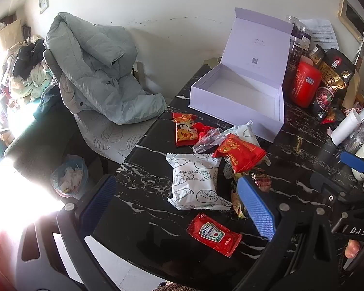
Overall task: Organize objects
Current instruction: 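Move both tools toward the snack packets on the table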
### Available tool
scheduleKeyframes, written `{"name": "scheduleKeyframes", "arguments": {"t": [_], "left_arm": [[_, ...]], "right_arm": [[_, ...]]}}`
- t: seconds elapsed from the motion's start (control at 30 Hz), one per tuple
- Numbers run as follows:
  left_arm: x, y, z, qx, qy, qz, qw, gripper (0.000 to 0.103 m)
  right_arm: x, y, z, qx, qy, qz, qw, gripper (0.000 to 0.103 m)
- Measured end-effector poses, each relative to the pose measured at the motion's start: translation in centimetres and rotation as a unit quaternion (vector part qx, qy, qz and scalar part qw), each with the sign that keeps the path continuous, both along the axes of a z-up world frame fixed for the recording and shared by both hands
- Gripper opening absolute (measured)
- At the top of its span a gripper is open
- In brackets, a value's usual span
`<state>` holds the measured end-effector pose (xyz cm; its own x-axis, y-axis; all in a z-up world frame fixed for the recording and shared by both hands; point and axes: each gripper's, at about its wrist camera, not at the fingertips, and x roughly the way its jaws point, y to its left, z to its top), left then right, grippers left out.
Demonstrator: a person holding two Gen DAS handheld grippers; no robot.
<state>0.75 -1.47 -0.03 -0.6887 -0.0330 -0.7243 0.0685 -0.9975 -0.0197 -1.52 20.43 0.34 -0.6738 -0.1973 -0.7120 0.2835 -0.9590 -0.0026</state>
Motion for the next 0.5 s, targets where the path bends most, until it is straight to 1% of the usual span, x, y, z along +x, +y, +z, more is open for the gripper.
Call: {"name": "scheduleKeyframes", "arguments": {"t": [0.5], "left_arm": [[0.9,-0.3,0.1,0.005,0.000,0.011,0.9999,0.101]], "right_arm": [[1.0,0.1,0.3,-0.004,0.008,0.004,1.000,0.103]]}}
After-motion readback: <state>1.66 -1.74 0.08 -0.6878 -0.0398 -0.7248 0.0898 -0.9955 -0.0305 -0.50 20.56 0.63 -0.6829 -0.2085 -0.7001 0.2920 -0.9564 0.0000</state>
